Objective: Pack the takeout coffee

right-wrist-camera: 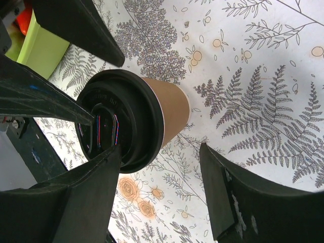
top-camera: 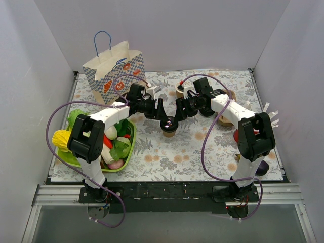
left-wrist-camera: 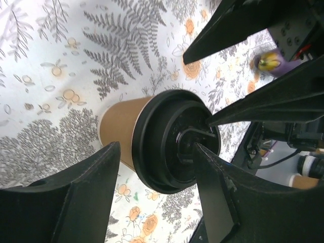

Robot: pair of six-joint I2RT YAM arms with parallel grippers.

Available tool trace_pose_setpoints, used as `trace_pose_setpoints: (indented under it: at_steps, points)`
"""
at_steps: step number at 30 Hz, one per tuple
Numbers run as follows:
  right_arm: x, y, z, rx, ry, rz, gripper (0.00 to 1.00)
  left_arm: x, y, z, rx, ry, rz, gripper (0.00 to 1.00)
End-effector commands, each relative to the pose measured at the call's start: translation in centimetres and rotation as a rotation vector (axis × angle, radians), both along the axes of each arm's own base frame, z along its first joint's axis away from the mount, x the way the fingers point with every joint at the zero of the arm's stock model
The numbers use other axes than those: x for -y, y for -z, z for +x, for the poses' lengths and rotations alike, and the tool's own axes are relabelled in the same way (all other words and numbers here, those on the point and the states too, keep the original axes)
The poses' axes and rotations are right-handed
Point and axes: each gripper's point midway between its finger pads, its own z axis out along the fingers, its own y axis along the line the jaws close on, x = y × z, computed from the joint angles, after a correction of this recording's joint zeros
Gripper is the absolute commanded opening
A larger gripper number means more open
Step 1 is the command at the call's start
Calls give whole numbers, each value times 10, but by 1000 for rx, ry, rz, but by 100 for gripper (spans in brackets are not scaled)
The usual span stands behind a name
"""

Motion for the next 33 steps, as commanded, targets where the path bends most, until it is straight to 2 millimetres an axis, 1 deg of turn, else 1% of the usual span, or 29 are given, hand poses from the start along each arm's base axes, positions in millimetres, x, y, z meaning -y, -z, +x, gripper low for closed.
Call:
trace_pose_setpoints:
  at_steps: [1,6,7,8,10,11,13,14,18,22,28,30,31,33]
  points:
    - [-1,-22,3,63,-12,21,70,1,-33,21,158,2,14,59]
    - [-3,-19,-1,47,-30,40,72,-7,-46,30,197,-27,22,60]
    - [-4,-20,-2,45,-40,56,72,-8,-49,28,193,-28,14,60]
    - [-6,-27,-3,48,-56,92,72,-11,-51,28,181,-39,9,60]
    - [-4,-33,-1,46,-55,129,74,-17,-47,23,149,-50,2,60]
    - [-6,-42,-2,53,-72,174,75,-18,-44,20,125,-56,-3,60]
    - [-2,-43,-2,41,-63,199,76,-21,-42,16,104,-55,-21,60]
    - [-1,-43,-1,46,-61,203,76,-23,-33,10,68,-54,-23,59]
    - [3,-38,-2,25,-56,207,76,-21,-29,2,16,-33,-65,57]
    - [6,-30,-4,13,-46,190,74,-20,-29,1,1,-26,-82,56]
    - [1,-25,-7,-3,-79,220,74,-17,-27,-4,-24,-5,-104,56]
    - [-2,-25,-11,-25,-109,256,75,-16,-26,-8,-41,7,-118,56]
    - [-5,-26,-13,-37,-125,279,76,-15,-23,-9,-54,5,-120,56]
    - [-6,-21,-14,-61,-131,285,76,-16,-19,-12,-71,7,-120,56]
